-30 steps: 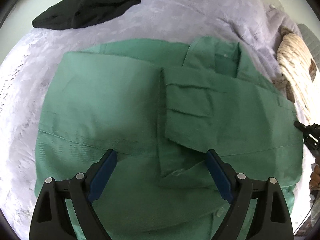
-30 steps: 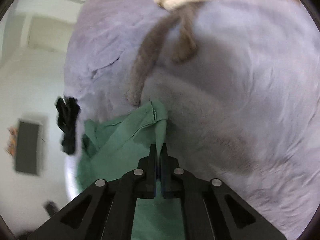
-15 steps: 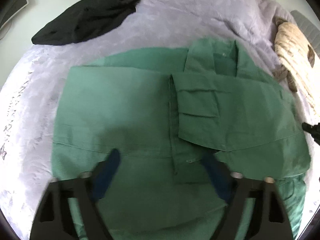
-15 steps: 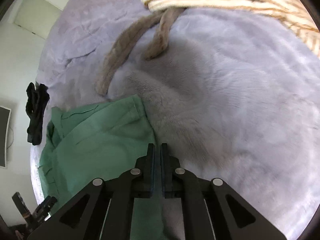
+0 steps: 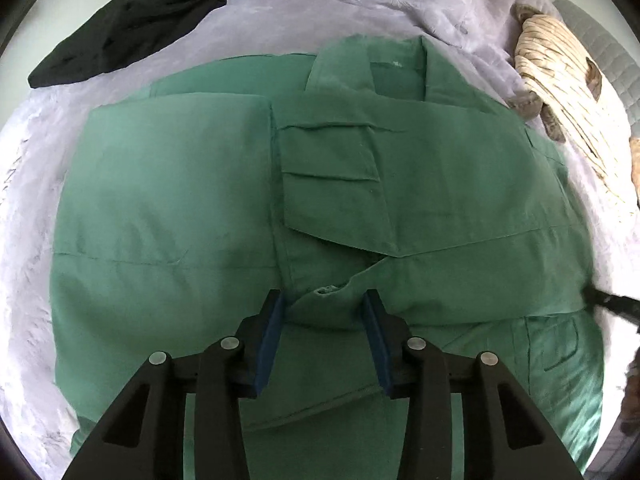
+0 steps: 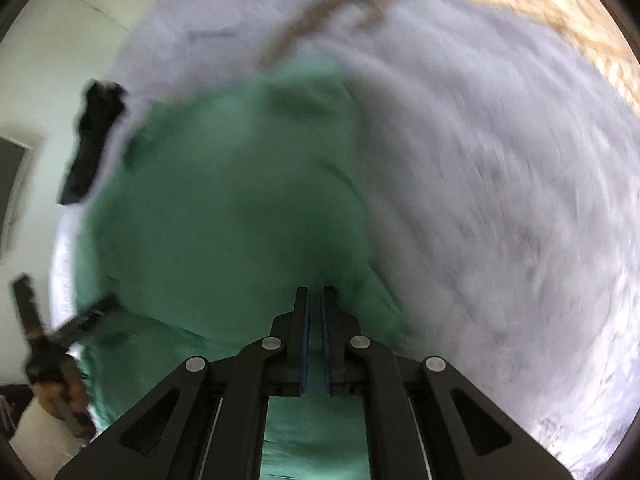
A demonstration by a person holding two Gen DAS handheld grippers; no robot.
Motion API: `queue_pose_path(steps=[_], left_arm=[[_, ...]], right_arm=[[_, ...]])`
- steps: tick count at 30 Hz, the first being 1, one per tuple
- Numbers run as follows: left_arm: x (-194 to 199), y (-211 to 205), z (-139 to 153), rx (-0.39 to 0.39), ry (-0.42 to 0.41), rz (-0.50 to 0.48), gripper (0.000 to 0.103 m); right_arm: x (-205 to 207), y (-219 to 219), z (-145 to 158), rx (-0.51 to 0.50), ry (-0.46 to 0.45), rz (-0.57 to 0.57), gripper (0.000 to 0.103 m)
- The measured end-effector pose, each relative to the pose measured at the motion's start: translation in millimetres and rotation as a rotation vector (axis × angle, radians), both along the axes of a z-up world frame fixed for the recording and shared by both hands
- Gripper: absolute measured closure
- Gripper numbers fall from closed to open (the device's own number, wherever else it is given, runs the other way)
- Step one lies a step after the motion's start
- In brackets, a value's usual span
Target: Fold large clothes
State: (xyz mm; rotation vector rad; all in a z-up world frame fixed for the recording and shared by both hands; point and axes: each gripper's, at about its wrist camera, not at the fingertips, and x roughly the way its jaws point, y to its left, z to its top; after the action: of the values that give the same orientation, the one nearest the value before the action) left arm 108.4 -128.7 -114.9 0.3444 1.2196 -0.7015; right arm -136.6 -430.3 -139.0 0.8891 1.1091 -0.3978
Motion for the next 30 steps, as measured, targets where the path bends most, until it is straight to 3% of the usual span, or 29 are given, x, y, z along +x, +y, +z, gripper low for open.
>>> queue_pose_path(steps=[4, 7, 11, 14, 15, 16, 17, 18, 19, 21, 22, 26, 30], left_arm=[[-7.3, 13.1, 8.3, 0.062, -0.055, -0.011, 0.06], [-9.8, 30.0, 10.8, 0.061, -0.021, 0.017, 0.06], [-18.7, 47.4, 15.1, 0.075, -0.02, 0.05, 0.058], [-24.3, 55.1, 16.6, 0.075, -0.01, 0.061, 0.058], [-25.4, 56.8, 16.5, 0.075, -0.009, 0.062, 0.058], [-26.2, 57.8, 16.6, 0.076, -0.009, 0.064, 0.058], [-26.5, 59.5, 17.0, 0.079, -0.008, 0.066, 0.058], [-27.1, 59.9, 17.6, 0.079, -0.008, 0.068, 0.058], [-27.8, 61.4, 18.7, 0.077, -0.008, 0.071, 0.058], [-28.7, 64.6, 20.6, 0.073, -0.007, 0.072, 0.058], [-29.6, 66.4, 20.6, 0.076, -0.006, 0.073, 0.058], [-31.5, 70.0, 18.0, 0.095, 0.012, 0.081, 0.058], [-35.9, 73.2, 16.7, 0.103, 0.024, 0.081, 0.058]], right_arm=[[-28.4, -7.8, -6.2, 0.049, -0.028, -0.084, 0.103], [-44.2, -5.6, 1.0, 0.028, 0.013, -0.117, 0.094], [-63.5, -4.6, 0.0, 0.082, 0.01, -0.168, 0.093], [-73.1, -5.9, 5.2, 0.132, -0.063, -0.215, 0.093], [-74.6, -8.3, 5.0, 0.157, -0.09, -0.234, 0.09], [-76.8, -13.5, 3.9, 0.185, -0.112, -0.258, 0.071], [-77.3, -17.8, 1.0, 0.205, -0.126, -0.287, 0.043], [-77.6, -22.4, -3.4, 0.218, -0.141, -0.32, 0.037], [-76.8, -24.1, -6.1, 0.223, -0.15, -0.335, 0.038], [-67.9, -25.3, -16.9, 0.256, -0.147, -0.349, 0.059], [-64.6, -24.4, -20.7, 0.261, -0.131, -0.351, 0.091], [-66.9, -23.8, -32.9, 0.285, -0.104, -0.392, 0.092], [-72.0, -19.2, -25.2, 0.236, -0.057, -0.378, 0.092]])
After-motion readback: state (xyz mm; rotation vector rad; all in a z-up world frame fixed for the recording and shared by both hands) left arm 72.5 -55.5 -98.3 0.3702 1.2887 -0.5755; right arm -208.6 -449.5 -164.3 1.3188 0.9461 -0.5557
